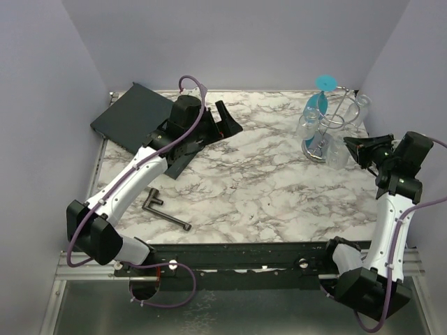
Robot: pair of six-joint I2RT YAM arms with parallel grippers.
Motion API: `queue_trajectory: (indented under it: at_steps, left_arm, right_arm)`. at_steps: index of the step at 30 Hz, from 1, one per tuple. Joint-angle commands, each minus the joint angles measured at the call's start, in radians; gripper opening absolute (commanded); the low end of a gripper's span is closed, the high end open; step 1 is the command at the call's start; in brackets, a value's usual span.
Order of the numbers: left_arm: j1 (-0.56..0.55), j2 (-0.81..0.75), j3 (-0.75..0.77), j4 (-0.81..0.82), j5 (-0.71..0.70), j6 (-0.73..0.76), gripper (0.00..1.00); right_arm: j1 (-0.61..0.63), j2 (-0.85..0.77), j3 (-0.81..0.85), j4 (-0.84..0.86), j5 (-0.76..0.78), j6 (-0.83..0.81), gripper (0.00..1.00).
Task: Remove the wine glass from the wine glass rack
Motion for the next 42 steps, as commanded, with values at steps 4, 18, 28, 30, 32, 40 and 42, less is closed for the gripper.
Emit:
queue_trajectory:
  at_steps: [4,18,28,30,32,40,42]
  left_arm:
    - [0.006,-0.049,-0.147,0.307,0.174,-0.225,0.99]
    - [-0.015,0.032,-0.332,0.789,0.251,-0.533,0.99]
    - [-0.042,0.088,-0.37,0.949,0.241,-0.608,0.99]
    - [-0.042,0.094,-0.386,0.99,0.243,-0.622,0.99]
    - [-0.042,0.104,-0.399,1.029,0.25,-0.645,0.99]
    - [-0.04,0.13,-0.437,1.207,0.25,-0.733,0.99]
    - [-0.04,0.133,-0.443,1.26,0.245,-0.76,0.99]
  right_arm:
    - [-0.003,-0.062,0.023,0.066,-0.238,0.071,0.0]
    - [0.065,-0.062,0.018,0.279,-0.34,0.298,0.0]
    - [0.412,0.048,0.066,0.443,-0.103,0.391,0.0]
    - [0.456,0.074,0.075,0.482,-0.078,0.41,0.0]
    - [0.51,0.098,0.085,0.516,-0.046,0.428,0.0]
    - [0.642,0.203,0.115,0.682,-0.002,0.515,0.0]
    - [0.658,0.219,0.123,0.705,0.006,0.535,0.0]
